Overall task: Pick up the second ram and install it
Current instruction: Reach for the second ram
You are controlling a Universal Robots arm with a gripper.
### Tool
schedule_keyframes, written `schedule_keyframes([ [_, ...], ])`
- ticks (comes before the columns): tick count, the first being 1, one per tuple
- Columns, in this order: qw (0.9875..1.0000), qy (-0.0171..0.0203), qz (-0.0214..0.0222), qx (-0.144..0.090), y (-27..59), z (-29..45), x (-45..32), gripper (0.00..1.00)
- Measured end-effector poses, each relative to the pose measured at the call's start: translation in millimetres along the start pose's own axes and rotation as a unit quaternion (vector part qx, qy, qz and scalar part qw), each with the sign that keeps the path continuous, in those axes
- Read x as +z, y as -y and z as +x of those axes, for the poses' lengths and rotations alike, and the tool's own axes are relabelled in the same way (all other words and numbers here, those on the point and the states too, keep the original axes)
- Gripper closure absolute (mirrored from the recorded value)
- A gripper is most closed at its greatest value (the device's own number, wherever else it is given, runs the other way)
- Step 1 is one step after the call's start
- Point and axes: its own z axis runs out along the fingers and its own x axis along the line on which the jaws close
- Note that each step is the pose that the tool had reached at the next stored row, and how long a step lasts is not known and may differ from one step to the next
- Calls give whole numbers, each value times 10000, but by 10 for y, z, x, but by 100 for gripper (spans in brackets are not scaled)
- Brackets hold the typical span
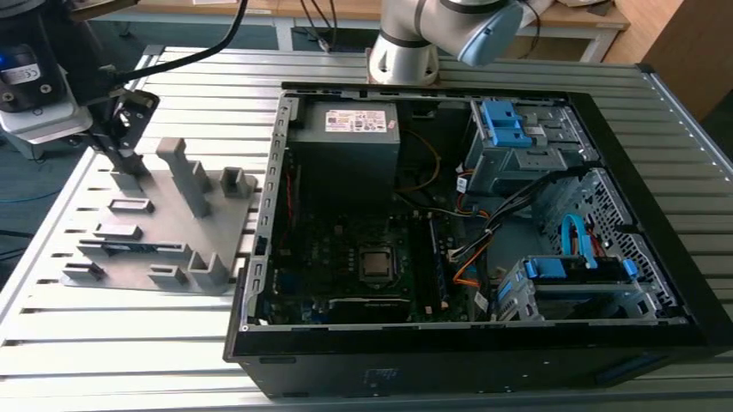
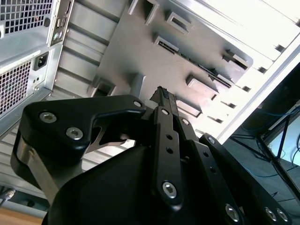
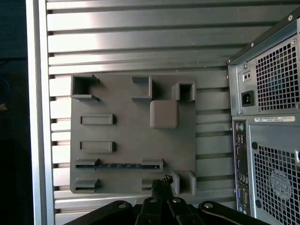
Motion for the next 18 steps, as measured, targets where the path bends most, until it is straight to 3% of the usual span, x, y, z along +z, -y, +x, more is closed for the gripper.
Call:
schedule_keyframes([
  [18,10000,0,0,0,26,96,129,90],
])
